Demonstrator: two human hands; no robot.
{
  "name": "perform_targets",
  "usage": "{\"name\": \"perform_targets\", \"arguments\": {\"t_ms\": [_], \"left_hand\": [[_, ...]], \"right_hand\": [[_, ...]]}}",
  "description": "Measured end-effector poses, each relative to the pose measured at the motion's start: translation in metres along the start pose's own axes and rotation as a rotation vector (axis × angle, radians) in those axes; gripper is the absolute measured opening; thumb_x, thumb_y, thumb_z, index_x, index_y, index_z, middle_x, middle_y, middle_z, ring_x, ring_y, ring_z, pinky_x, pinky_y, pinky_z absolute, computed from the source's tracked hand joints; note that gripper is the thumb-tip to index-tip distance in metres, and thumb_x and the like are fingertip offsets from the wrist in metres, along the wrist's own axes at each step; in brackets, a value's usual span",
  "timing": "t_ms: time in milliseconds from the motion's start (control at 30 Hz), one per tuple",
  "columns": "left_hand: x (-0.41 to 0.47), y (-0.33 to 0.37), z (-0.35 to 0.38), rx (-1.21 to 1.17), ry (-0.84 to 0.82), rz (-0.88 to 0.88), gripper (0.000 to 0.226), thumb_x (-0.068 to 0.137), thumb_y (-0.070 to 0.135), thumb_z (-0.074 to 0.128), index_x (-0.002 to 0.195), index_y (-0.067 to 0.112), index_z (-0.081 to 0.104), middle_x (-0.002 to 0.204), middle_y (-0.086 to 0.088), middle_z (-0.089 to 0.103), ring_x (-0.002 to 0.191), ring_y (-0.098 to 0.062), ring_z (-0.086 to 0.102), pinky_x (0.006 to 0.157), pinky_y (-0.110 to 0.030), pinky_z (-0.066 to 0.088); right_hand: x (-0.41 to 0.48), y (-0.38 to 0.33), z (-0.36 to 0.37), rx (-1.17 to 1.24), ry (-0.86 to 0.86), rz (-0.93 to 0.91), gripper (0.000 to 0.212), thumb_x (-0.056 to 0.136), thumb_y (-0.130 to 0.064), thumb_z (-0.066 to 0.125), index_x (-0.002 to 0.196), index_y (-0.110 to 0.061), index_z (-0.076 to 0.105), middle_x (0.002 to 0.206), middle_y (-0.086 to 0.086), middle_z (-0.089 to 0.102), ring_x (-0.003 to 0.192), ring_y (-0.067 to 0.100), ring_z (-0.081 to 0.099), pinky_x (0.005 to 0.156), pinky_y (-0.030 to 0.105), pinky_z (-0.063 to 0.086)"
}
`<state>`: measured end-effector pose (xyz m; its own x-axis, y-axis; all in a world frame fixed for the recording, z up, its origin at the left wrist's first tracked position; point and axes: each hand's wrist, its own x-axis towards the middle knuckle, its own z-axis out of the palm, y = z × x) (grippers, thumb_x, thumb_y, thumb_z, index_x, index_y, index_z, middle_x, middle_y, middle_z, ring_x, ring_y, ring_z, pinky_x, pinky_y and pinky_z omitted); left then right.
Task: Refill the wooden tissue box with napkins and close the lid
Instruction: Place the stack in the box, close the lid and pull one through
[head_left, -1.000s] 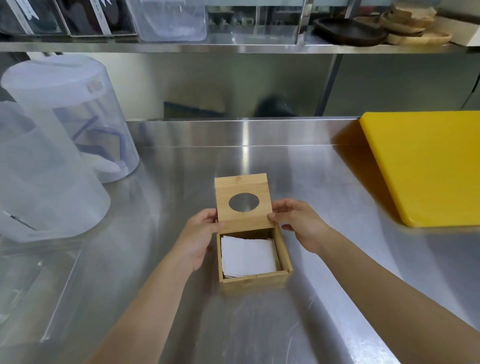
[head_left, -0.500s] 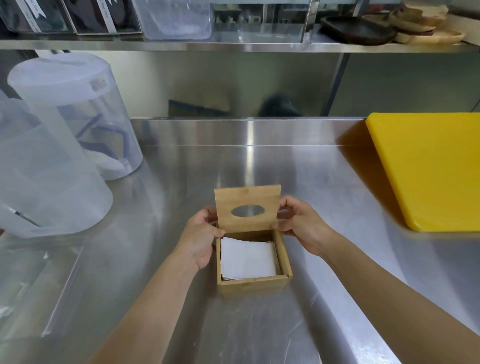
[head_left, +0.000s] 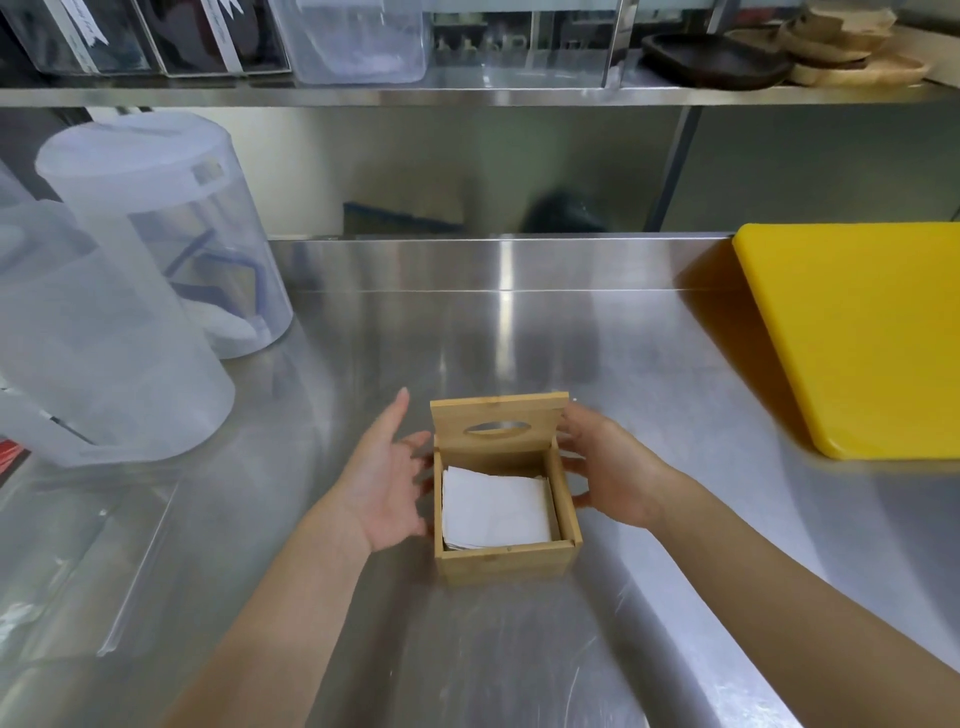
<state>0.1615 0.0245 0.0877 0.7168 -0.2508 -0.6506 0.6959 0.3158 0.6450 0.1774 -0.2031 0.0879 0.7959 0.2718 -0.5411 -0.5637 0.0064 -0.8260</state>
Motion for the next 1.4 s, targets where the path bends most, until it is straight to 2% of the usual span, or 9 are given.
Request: {"name": "perform_targets", "arguments": {"t_ms": [167, 433, 667, 900, 1000, 1100, 1167, 1267, 1400], "left_hand": [[-0.009, -0.008, 0.010, 0.094, -0.059, 0.040, 0.022, 0.068, 0.031, 0.059, 0.081, 0.020, 0.072, 0.092, -0.003, 0.061, 0.086, -0.021, 0.055, 0.070, -0.035, 0.043], [-0.015, -0.016, 0.009, 0.171, -0.046, 0.110, 0.063, 0.068, -0.011, 0.049, 0.112, 0.034, 0.054, 0.113, 0.015, 0.058, 0.102, -0.018, 0.050, 0.071, -0.039, 0.045], [-0.015, -0.021, 0.010, 0.266, 0.003, 0.162, 0.091, 0.075, -0.024, 0.041, 0.141, 0.036, 0.025, 0.138, 0.010, 0.045, 0.103, -0.016, 0.052, 0.070, -0.040, 0.048], [-0.017, -0.028, 0.017, 0.464, 0.103, 0.225, 0.080, 0.081, -0.007, 0.047, 0.142, 0.039, 0.022, 0.133, 0.014, 0.047, 0.106, -0.012, 0.051, 0.083, -0.037, 0.045], [-0.016, -0.044, 0.022, 1.037, 0.475, 0.524, 0.070, 0.087, 0.036, 0.051, 0.148, 0.032, 0.015, 0.149, 0.014, 0.031, 0.136, -0.013, 0.030, 0.111, -0.037, 0.026], [-0.016, -0.056, 0.029, 1.494, 0.616, 0.790, 0.084, 0.079, 0.069, 0.020, 0.149, 0.022, 0.014, 0.157, 0.005, 0.008, 0.144, -0.012, 0.001, 0.116, -0.033, -0.002], [-0.012, -0.062, 0.030, 1.627, 0.611, 0.846, 0.091, 0.079, 0.075, 0.012, 0.147, 0.016, 0.024, 0.156, 0.001, 0.017, 0.144, -0.015, 0.007, 0.115, -0.033, -0.003], [-0.005, -0.068, 0.027, 1.748, 0.567, 0.829, 0.093, 0.081, 0.077, 0.013, 0.140, 0.011, 0.040, 0.149, -0.005, 0.037, 0.140, -0.021, 0.026, 0.111, -0.040, 0.008], [-0.005, -0.068, 0.026, 1.806, 0.550, 0.790, 0.085, 0.083, 0.072, 0.022, 0.134, 0.010, 0.049, 0.142, -0.006, 0.048, 0.132, -0.023, 0.041, 0.108, -0.041, 0.015]], "right_hand": [[-0.009, 0.004, -0.007, 0.031, -0.165, -0.009, 0.024, 0.087, -0.036, 0.056, 0.104, -0.019, 0.062, 0.103, -0.001, 0.062, 0.103, 0.015, 0.056, 0.080, 0.038, 0.048], [-0.012, 0.016, -0.015, -0.014, -0.238, -0.106, 0.056, 0.072, -0.001, 0.063, 0.127, -0.012, 0.055, 0.124, 0.008, 0.060, 0.112, 0.024, 0.058, 0.091, 0.043, 0.049], [-0.012, 0.021, -0.015, -0.082, -0.225, -0.166, 0.058, 0.073, 0.004, 0.061, 0.127, -0.014, 0.053, 0.129, 0.010, 0.057, 0.113, 0.022, 0.058, 0.079, 0.031, 0.056], [-0.010, 0.024, -0.014, -0.115, -0.154, -0.175, 0.060, 0.071, -0.001, 0.067, 0.127, -0.018, 0.053, 0.126, 0.003, 0.060, 0.115, 0.022, 0.059, 0.083, 0.034, 0.055], [-0.010, 0.026, -0.009, -0.203, 0.000, -0.166, 0.055, 0.080, -0.006, 0.069, 0.131, -0.018, 0.050, 0.125, 0.004, 0.060, 0.111, 0.023, 0.060, 0.094, 0.042, 0.052], [-0.011, 0.027, 0.000, -0.386, 0.265, -0.222, 0.055, 0.084, -0.022, 0.068, 0.134, -0.016, 0.047, 0.125, 0.003, 0.055, 0.108, 0.018, 0.055, 0.095, 0.034, 0.047], [-0.014, 0.029, 0.004, -0.602, 0.378, -0.378, 0.051, 0.085, -0.026, 0.067, 0.131, -0.016, 0.050, 0.121, 0.001, 0.052, 0.109, 0.015, 0.051, 0.095, 0.027, 0.041], [-0.020, 0.029, 0.011, -0.902, 0.399, -0.667, 0.035, 0.084, -0.029, 0.065, 0.117, -0.017, 0.065, 0.122, 0.007, 0.057, 0.116, 0.024, 0.053, 0.101, 0.042, 0.041], [-0.025, 0.029, 0.025, -1.181, 0.287, -0.789, 0.034, 0.081, -0.036, 0.045, 0.092, -0.025, 0.075, 0.119, 0.010, 0.062, 0.111, 0.017, 0.051, 0.083, 0.035, 0.034]]}}
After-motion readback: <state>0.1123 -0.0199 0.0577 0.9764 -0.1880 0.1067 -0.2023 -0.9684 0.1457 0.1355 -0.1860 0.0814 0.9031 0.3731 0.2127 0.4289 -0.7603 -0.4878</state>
